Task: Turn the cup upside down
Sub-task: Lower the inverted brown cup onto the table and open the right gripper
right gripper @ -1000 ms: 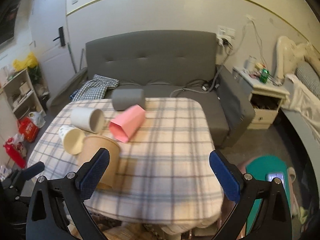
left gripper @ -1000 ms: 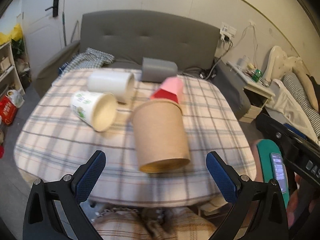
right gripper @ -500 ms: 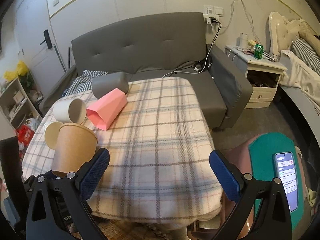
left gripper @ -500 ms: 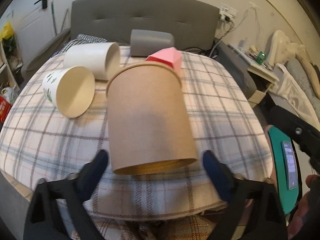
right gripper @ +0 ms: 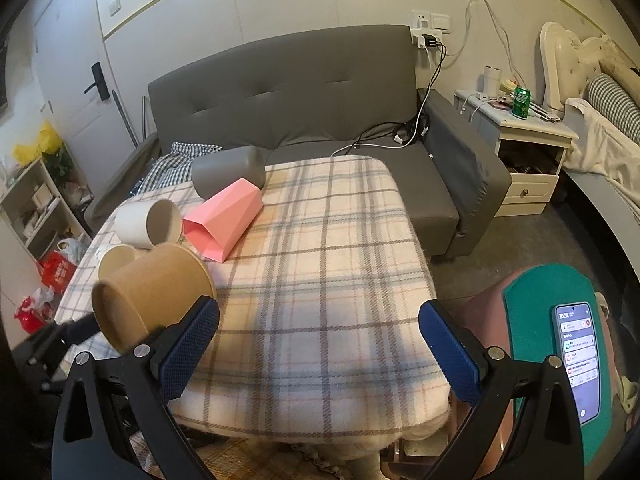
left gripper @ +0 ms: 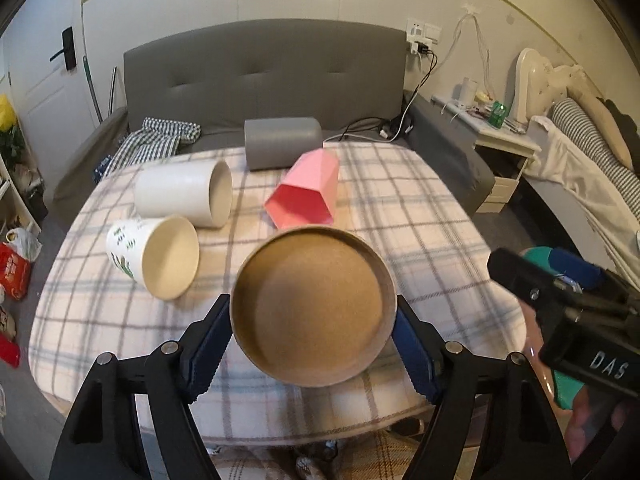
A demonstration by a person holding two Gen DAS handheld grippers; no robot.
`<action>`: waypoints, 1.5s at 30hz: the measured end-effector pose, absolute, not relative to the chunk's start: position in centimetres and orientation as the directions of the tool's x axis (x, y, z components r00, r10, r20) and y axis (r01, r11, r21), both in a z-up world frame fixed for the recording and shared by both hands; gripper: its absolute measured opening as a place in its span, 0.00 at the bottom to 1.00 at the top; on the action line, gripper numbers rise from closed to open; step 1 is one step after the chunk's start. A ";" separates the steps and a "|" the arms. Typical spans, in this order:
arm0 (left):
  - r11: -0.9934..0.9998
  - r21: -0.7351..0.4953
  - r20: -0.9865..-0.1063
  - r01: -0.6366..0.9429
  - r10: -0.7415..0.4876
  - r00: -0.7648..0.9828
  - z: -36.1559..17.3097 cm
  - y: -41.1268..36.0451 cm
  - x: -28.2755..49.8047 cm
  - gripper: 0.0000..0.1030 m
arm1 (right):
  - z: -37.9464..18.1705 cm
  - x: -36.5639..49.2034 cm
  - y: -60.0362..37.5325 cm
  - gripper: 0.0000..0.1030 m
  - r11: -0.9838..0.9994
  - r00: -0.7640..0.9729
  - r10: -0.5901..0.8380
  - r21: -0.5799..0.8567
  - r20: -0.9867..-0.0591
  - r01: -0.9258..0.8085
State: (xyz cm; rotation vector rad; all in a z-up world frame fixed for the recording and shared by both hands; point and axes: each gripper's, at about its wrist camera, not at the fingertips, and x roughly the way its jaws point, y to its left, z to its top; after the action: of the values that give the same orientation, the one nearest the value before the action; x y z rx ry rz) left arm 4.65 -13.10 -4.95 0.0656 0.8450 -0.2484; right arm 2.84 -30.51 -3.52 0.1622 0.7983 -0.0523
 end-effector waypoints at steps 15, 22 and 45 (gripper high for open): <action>0.966 -0.043 -0.741 0.255 -0.202 0.641 -4.4 -12.9 7.9 0.75 | -4.1 2.9 -30.7 0.98 0.984 0.688 0.019 0.136 -0.726 0.116; 0.968 -0.045 -0.778 0.246 -0.189 0.599 -5.5 -13.1 10.5 0.75 | -4.9 3.3 -30.8 0.98 0.983 0.671 0.015 0.135 -0.741 0.127; 0.970 -0.040 -0.740 0.238 -0.189 0.646 -0.8 -12.1 8.5 0.77 | -1.5 1.3 -30.0 0.98 0.987 0.706 -0.016 0.100 -0.708 0.124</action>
State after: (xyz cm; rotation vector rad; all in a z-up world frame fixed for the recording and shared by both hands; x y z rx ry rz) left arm 8.45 -12.09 -0.82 0.0627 0.8340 -0.2431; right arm 1.34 -30.03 -1.50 0.1442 0.7838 -0.0780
